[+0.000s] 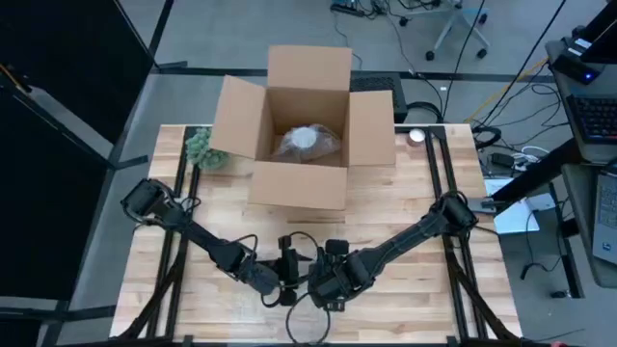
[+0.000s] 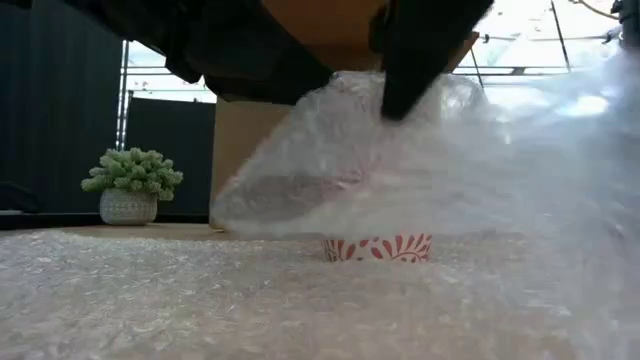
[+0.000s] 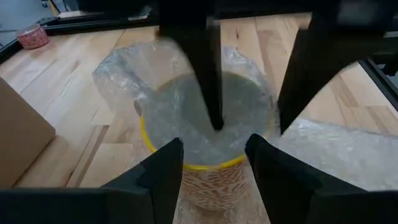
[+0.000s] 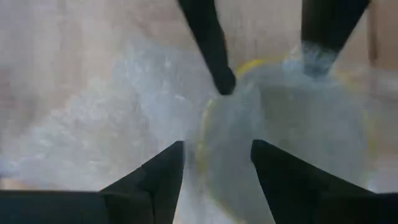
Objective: Wrap mug
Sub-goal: Wrap the yellow patterned mug with bubble wrap
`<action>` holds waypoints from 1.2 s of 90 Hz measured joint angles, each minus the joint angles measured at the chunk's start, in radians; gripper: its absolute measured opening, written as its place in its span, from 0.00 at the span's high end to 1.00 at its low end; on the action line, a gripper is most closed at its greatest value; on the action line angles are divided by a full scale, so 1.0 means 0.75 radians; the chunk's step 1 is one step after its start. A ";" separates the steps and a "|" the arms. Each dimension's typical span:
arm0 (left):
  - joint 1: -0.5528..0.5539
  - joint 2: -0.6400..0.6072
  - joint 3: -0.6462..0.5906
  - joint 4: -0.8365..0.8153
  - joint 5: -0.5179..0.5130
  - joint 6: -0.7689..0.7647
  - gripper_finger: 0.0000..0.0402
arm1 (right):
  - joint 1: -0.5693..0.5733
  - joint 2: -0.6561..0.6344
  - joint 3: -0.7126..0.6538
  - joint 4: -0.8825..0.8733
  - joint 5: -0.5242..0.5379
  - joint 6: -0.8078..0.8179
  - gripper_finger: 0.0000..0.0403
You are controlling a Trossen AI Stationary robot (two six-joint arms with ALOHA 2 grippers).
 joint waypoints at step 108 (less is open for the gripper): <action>0.017 0.046 0.084 -0.046 0.008 -0.037 0.57 | 0.037 -0.001 0.523 -0.779 0.244 -0.005 0.55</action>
